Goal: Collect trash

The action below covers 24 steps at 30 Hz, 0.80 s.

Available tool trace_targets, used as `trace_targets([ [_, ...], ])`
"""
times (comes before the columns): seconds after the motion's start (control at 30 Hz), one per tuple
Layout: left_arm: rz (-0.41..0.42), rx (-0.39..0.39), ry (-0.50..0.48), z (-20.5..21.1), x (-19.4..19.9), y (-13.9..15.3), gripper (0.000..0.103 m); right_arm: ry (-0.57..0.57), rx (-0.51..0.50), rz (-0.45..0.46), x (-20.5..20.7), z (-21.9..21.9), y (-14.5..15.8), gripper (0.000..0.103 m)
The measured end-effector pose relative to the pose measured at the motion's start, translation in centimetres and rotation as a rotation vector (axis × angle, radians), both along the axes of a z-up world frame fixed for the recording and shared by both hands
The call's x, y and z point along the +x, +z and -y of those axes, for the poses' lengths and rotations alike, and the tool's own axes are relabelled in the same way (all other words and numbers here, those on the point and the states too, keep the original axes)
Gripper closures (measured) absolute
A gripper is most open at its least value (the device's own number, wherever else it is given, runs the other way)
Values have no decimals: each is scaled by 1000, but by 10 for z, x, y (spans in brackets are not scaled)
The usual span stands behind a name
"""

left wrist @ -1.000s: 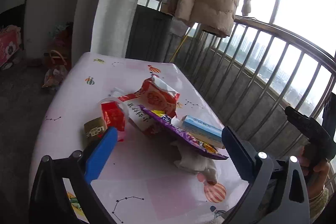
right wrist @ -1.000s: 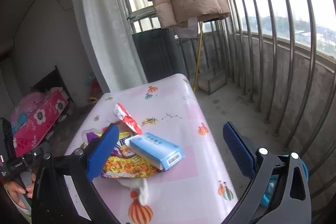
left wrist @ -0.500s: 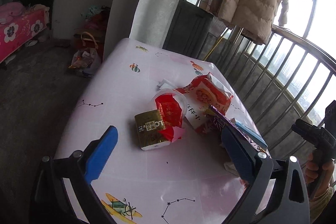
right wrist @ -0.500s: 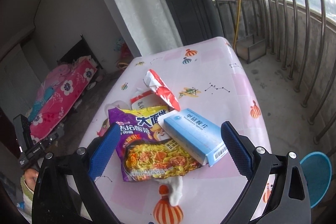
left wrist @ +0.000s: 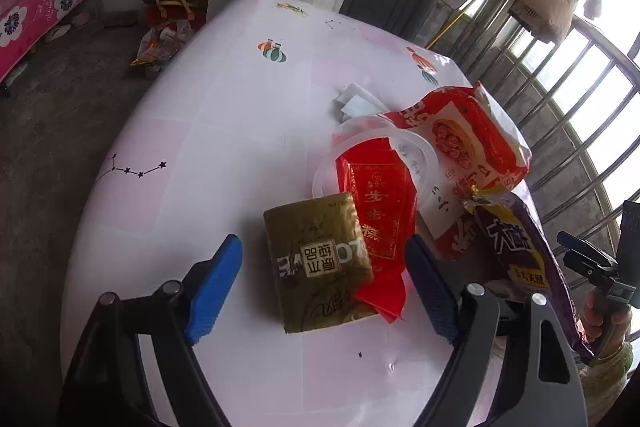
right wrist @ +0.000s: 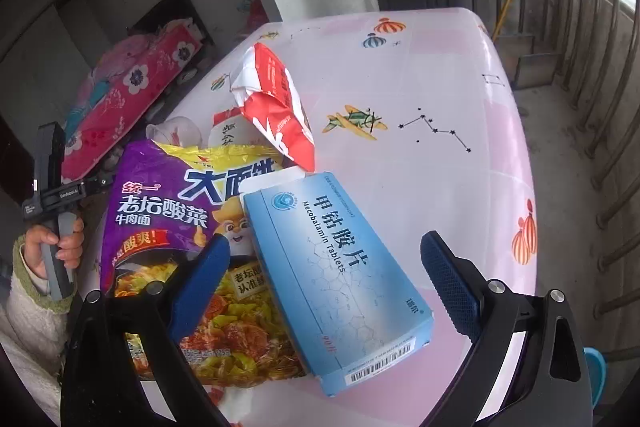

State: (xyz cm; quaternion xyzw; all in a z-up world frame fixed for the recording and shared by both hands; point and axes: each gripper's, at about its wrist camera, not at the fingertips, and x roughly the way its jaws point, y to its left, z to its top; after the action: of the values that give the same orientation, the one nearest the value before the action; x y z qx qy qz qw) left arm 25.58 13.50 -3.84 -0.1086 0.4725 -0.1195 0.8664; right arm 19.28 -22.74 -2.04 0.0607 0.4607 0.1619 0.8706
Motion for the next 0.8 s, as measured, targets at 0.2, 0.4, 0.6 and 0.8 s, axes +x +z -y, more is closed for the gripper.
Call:
trace_targets([
  [0.2, -53, 43, -12, 9, 12, -18, 25, 71, -13, -30, 3, -7, -16, 11],
  [0.4, -52, 113, -18, 15, 14, -23, 29, 92, -32, -59, 5, -8, -27, 11],
  [0.6, -48, 161, -8, 15, 11, -23, 38, 94, -10, -57, 0, -7, -28, 17],
  [0.8, -39, 167, 13, 11, 7, -21, 48, 87, -13, -43, -2, -10, -26, 20],
])
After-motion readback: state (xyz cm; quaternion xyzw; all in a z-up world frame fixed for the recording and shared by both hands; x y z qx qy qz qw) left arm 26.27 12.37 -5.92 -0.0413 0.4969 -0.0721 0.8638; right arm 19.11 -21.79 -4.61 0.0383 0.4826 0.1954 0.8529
